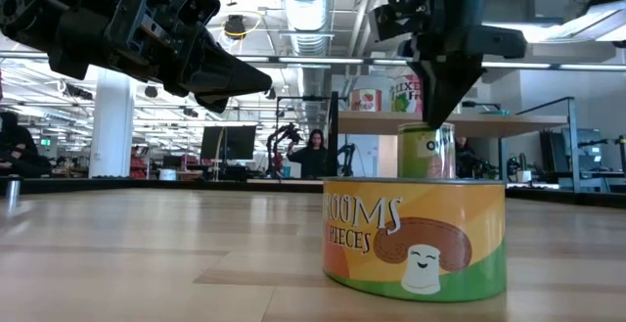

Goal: Pick and place cans onto a shelf
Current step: Put the large canned oranges on the shelf

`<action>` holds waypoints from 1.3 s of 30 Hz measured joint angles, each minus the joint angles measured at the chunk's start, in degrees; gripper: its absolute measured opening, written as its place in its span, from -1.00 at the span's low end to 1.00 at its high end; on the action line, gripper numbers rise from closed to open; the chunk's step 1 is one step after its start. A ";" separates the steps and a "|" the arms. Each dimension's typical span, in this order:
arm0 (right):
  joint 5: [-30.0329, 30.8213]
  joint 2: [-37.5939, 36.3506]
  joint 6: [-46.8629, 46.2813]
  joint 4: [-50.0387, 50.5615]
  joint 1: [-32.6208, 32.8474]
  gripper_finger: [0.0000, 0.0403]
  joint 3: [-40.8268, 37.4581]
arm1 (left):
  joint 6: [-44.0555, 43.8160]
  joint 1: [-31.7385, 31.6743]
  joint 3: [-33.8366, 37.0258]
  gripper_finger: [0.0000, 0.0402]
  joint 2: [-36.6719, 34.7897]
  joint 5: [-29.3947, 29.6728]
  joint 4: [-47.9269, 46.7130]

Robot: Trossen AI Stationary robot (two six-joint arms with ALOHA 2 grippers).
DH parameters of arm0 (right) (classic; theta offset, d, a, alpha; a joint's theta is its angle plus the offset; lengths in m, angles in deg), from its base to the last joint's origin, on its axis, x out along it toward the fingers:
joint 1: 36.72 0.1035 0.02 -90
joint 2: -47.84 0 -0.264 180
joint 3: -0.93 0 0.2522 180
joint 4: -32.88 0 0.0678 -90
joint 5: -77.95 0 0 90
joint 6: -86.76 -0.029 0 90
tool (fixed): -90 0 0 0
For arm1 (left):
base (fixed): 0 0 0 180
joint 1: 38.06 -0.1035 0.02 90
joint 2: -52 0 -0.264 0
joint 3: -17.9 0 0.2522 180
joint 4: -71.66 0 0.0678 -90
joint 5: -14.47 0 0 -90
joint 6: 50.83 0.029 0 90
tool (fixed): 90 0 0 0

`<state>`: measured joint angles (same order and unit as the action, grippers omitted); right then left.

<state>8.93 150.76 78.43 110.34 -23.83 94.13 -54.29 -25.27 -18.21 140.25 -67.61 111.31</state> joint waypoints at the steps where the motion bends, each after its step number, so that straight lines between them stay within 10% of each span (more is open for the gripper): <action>1: -0.39 0.00 -0.01 0.10 -0.27 -0.61 0.00 | 0.00 -0.01 0.00 -0.99 0.00 0.00 0.00; 10: -1.35 0.00 -0.16 0.11 -1.51 -0.96 0.00 | 0.00 -0.01 0.00 -0.99 0.00 0.00 0.00; 25: -3.26 -5.34 -5.18 -1.07 -1.80 -0.98 0.63 | -0.04 0.01 0.00 -0.99 0.00 0.00 0.21; 39: -0.53 -13.14 -19.68 26.37 -2.00 -0.99 17.23 | -0.09 0.00 0.00 -0.99 0.01 0.00 0.22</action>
<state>8.39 137.62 58.74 136.72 -25.84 111.35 -54.38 -25.28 -18.21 140.26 -67.61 111.52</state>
